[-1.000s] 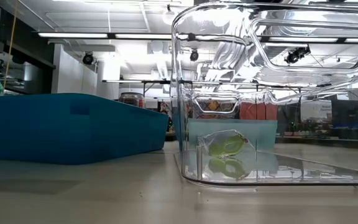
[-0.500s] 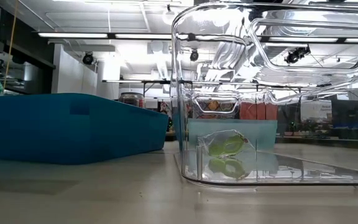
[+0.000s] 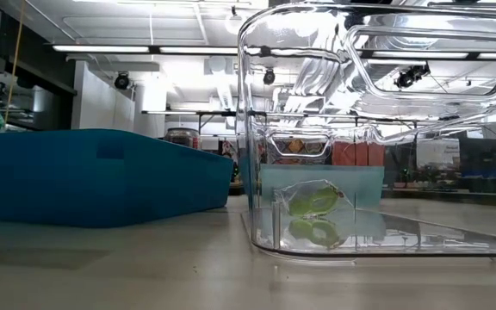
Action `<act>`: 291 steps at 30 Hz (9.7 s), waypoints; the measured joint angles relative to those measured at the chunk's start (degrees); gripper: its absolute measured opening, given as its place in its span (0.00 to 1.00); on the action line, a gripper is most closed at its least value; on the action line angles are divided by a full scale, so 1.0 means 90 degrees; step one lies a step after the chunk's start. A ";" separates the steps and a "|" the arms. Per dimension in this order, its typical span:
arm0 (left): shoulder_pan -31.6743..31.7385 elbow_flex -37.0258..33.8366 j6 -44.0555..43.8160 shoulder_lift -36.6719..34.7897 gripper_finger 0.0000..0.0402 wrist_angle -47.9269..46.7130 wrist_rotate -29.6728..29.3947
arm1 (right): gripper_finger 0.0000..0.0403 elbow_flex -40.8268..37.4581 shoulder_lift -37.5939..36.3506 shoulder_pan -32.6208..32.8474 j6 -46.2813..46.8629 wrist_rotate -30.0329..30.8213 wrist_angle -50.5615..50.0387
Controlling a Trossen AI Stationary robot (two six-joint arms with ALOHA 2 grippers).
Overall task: Sort candy
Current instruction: Put the blue candy into the transparent bin, then put the green candy into the transparent bin
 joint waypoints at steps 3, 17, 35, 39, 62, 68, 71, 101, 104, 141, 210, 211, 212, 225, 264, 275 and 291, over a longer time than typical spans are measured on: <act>0.0162 -0.0039 -0.0027 -0.0005 0.04 -0.0006 -0.0017 | 0.56 0.0000 0.0000 0.0000 0.0016 0.0000 0.0000; 0.1424 -0.0073 0.0593 -0.2476 0.00 -0.0403 -0.1527 | 0.56 0.0000 0.0000 0.0002 0.0004 -0.0161 -0.0001; 0.5429 -0.0066 0.5183 -0.3062 0.00 0.4371 -0.1232 | 0.56 -0.0005 -0.0631 0.0556 0.1107 -0.0107 -0.0886; 0.5811 0.0287 0.5345 -0.2092 0.00 0.4925 -0.0649 | 0.56 -0.0005 -0.0963 0.0602 0.1474 0.0213 -0.0937; 0.5846 0.1572 0.1661 0.1192 0.00 0.4481 -0.0434 | 0.56 -0.0005 -0.1166 0.0590 0.1672 0.0533 -0.1009; 0.5974 0.1564 0.0881 0.1462 0.00 0.4072 0.0069 | 0.56 -0.0005 -0.1166 0.0590 0.1735 0.0677 -0.1008; 0.5987 0.1564 0.0868 0.1478 0.00 0.4172 0.0200 | 0.56 -0.0005 -0.1166 0.0590 0.1740 0.0697 -0.1008; 0.6224 0.1039 0.2737 -0.2201 0.44 0.3027 0.0213 | 0.56 0.0000 -0.1164 0.0590 0.1836 0.0662 -0.0993; 0.5869 0.0464 0.2736 -0.2892 0.44 0.2959 -0.0386 | 0.56 0.0000 -0.1163 0.0590 0.1836 0.0653 -0.0994; 0.5098 -0.1199 0.2409 -0.5305 0.44 0.3666 -0.2448 | 0.56 -0.3924 0.0112 0.2980 0.6189 -0.4002 0.1911; 0.5093 -0.1204 0.2418 -0.5305 0.44 0.3640 -0.2720 | 0.01 -0.3365 0.0421 0.2395 0.3674 -0.4853 0.3132; 0.5093 -0.1204 0.2418 -0.5305 0.44 0.3640 -0.2723 | 0.01 -0.3122 0.0342 0.2308 0.3405 -0.4799 0.2974; 0.5093 -0.1204 0.2418 -0.5305 0.44 0.3640 -0.2725 | 0.02 -0.2846 0.0251 0.2208 0.3137 -0.4706 0.2783; 0.5098 -0.1204 0.2420 -0.5305 0.44 0.3668 -0.2970 | 0.00 -0.0391 0.0185 0.0602 -0.0091 -0.3074 0.2359; 0.5098 -0.1197 0.3303 -0.5689 0.44 0.3815 -0.2854 | 0.40 0.1870 0.4865 -0.0262 -0.1709 -0.3020 0.0209; 0.5098 -0.1197 0.3647 -0.6418 0.44 0.3328 -0.2633 | 0.54 0.1877 0.3326 -0.0108 -0.0464 -0.2984 -0.0741; 0.5083 -0.1199 0.2554 -0.5500 0.44 0.3696 -0.2286 | 0.54 -0.0538 -0.0034 0.2315 0.3343 -0.0209 -0.0781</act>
